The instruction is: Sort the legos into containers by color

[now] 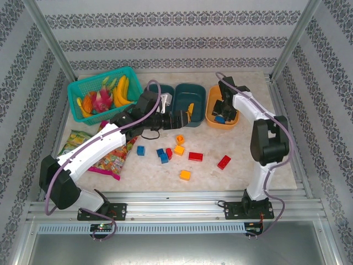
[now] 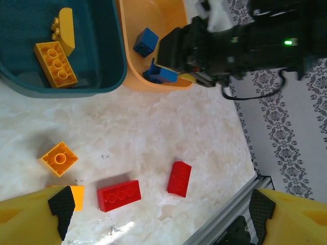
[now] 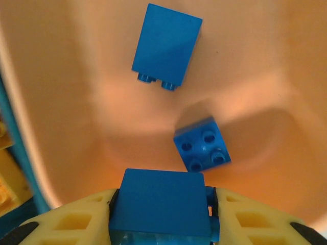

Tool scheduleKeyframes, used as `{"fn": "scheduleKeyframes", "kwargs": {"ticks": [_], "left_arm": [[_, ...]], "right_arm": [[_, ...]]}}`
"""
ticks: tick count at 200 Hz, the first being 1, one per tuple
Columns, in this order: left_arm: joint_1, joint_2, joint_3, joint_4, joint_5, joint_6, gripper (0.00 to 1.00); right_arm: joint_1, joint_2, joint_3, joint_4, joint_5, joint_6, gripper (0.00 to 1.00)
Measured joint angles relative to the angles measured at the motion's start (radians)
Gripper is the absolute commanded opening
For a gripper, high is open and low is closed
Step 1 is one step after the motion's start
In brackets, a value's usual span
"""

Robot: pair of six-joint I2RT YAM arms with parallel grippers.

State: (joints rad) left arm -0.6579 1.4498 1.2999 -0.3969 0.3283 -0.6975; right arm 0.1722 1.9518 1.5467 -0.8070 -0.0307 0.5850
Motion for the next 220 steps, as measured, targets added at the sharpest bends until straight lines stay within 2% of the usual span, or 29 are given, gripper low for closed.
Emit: {"fn": "scheduleKeyframes", "kwargs": {"ticks": [31, 70, 78, 89, 128, 162, 191, 220], "left_arm": [[-0.008, 0.006, 0.007, 0.0, -0.016, 0.0, 0.91], [-0.01, 0.006, 0.01, 0.0, -0.026, -0.003, 0.91], [-0.01, 0.006, 0.012, -0.002, -0.026, -0.003, 0.91], [-0.01, 0.006, 0.016, -0.006, -0.029, -0.004, 0.91], [-0.011, -0.009, 0.039, -0.042, -0.05, -0.004, 0.9], [-0.011, -0.047, 0.051, -0.126, -0.088, -0.007, 0.87], [-0.011, -0.077, 0.031, -0.214, -0.147, -0.031, 0.85], [-0.011, -0.069, -0.051, -0.262, -0.177, -0.087, 0.77]], "right_arm": [[-0.006, 0.101, 0.058, -0.021, -0.038, -0.025, 0.51], [-0.006, 0.105, 0.092, -0.039, -0.053, -0.034, 0.7], [-0.006, 0.105, 0.097, -0.039, -0.056, -0.034, 0.77], [-0.006, 0.104, 0.101, -0.042, -0.058, -0.04, 0.82], [-0.006, 0.021, 0.096, -0.061, -0.054, -0.038, 0.79], [0.029, -0.269, 0.004, -0.021, 0.004, -0.032, 0.74], [0.183, -0.566, -0.169, 0.056, 0.065, -0.026, 0.69], [0.362, -0.776, -0.417, 0.117, 0.081, 0.011, 0.65]]}}
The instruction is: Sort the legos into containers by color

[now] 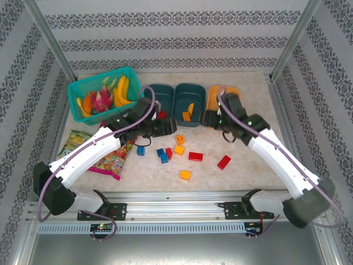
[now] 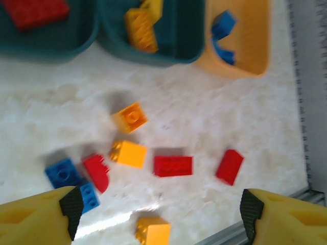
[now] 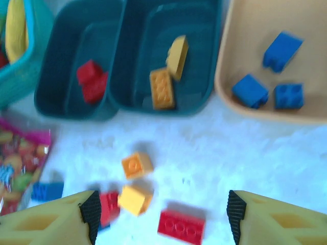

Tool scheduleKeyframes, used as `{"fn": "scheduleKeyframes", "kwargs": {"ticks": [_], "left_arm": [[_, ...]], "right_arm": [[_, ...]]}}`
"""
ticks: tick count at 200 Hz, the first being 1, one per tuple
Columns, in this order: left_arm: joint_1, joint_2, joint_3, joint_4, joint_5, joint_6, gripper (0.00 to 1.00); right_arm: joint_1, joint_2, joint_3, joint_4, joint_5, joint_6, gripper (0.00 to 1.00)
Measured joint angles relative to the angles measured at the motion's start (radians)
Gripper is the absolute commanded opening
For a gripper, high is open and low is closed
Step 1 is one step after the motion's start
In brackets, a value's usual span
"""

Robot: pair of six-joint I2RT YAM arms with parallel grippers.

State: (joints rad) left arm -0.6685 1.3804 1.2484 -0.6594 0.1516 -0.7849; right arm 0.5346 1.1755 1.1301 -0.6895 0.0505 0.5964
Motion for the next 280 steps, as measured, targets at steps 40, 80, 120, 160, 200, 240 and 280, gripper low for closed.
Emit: {"fn": "scheduleKeyframes", "kwargs": {"ticks": [40, 80, 120, 160, 200, 240, 280], "left_arm": [[0.0, 0.07, -0.121, -0.006, 0.021, -0.133, 0.58], [-0.033, 0.141, -0.15, 0.01, 0.056, -0.236, 0.5], [-0.039, 0.176, -0.095, -0.035, -0.018, -0.241, 0.47], [-0.038, 0.174, -0.073, -0.083, -0.098, -0.264, 0.5], [-0.038, 0.169, -0.074, -0.089, -0.111, -0.278, 0.5], [-0.038, 0.245, -0.035, -0.054, -0.109, -0.263, 0.49], [-0.036, 0.401, 0.059, -0.028, -0.101, -0.24, 0.47]], "right_arm": [[0.157, -0.157, -0.283, 0.009, 0.001, 0.085, 0.62], [0.188, -0.187, -0.354, 0.01, -0.01, 0.124, 0.63], [0.188, -0.171, -0.354, 0.045, -0.034, 0.127, 0.64], [0.188, -0.158, -0.354, 0.102, -0.079, 0.107, 0.69], [0.188, -0.193, -0.355, 0.172, -0.078, 0.085, 0.7], [0.188, -0.178, -0.356, 0.189, -0.079, 0.09, 0.7], [0.188, -0.188, -0.366, 0.202, -0.078, 0.102, 0.7]]}}
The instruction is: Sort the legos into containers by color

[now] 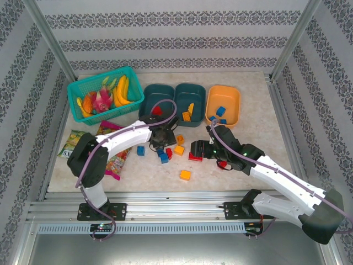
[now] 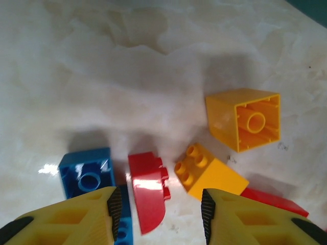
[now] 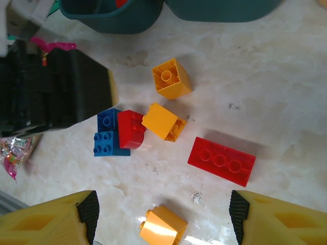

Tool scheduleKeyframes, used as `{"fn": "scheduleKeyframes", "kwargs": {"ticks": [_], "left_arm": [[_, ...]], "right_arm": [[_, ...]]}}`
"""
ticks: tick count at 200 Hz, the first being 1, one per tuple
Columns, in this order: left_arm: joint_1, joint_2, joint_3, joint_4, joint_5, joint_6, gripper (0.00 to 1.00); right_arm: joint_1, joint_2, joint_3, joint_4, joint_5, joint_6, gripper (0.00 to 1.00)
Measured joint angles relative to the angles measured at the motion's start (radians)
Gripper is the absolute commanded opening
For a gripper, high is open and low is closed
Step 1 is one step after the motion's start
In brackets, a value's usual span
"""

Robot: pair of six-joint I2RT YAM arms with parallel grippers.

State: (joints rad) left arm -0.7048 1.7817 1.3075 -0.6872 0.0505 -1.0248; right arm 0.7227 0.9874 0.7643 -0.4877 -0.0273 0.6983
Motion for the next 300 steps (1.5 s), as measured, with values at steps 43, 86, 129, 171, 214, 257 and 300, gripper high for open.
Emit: {"fn": "scheduleKeyframes", "kwargs": {"ticks": [43, 86, 129, 171, 214, 257, 300], "left_arm": [[0.0, 0.066, 0.026, -0.007, 0.02, -0.001, 0.44], [0.0, 0.086, 0.04, -0.013, 0.044, -0.008, 0.4], [-0.003, 0.124, 0.074, -0.047, 0.045, -0.02, 0.4], [-0.01, 0.126, 0.087, -0.106, 0.029, -0.031, 0.41], [-0.016, 0.129, 0.088, -0.14, 0.012, -0.035, 0.44], [-0.016, 0.168, 0.108, -0.14, 0.022, -0.034, 0.43], [-0.016, 0.214, 0.166, -0.146, 0.023, -0.023, 0.4]], "right_arm": [[0.0, -0.041, -0.023, -0.002, 0.002, 0.01, 0.7], [0.0, -0.051, -0.041, -0.004, 0.005, 0.016, 0.7], [-0.001, -0.051, -0.041, -0.005, 0.005, 0.022, 0.7], [-0.006, -0.051, -0.041, -0.005, 0.004, 0.029, 0.7], [-0.014, -0.046, -0.041, -0.005, 0.004, 0.03, 0.7], [-0.014, -0.029, -0.041, -0.005, 0.004, 0.031, 0.71], [-0.014, -0.023, -0.041, -0.005, 0.004, 0.03, 0.71]]}}
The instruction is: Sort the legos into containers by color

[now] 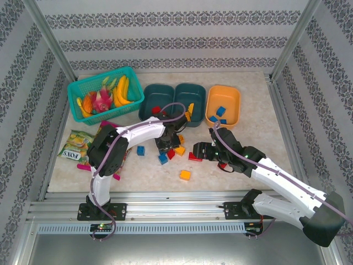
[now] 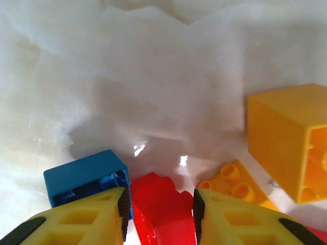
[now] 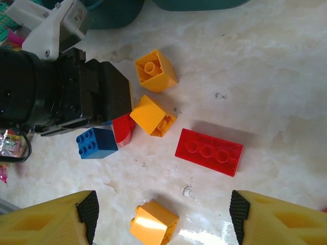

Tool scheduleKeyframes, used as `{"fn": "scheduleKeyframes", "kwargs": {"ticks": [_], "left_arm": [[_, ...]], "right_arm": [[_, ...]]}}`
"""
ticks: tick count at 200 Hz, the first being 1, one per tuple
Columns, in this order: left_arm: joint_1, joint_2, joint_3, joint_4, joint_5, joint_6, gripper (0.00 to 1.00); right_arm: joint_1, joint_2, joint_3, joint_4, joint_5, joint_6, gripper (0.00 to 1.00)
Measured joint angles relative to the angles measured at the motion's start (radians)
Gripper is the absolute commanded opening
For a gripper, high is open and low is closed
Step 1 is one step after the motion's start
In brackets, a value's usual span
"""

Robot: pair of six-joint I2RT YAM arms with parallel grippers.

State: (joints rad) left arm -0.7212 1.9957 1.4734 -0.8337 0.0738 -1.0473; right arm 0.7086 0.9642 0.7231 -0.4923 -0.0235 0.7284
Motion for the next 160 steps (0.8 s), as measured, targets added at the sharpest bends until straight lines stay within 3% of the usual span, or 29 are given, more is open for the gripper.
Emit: {"fn": "scheduleKeyframes", "kwargs": {"ticks": [133, 160], "left_arm": [[-0.032, 0.019, 0.006, -0.043, 0.004, 0.026, 0.4], [-0.032, 0.019, -0.005, -0.043, 0.003, 0.037, 0.32]], "right_arm": [[-0.013, 0.002, -0.015, 0.004, -0.001, 0.006, 0.71], [-0.013, 0.002, -0.015, 0.004, -0.001, 0.007, 0.7]]}}
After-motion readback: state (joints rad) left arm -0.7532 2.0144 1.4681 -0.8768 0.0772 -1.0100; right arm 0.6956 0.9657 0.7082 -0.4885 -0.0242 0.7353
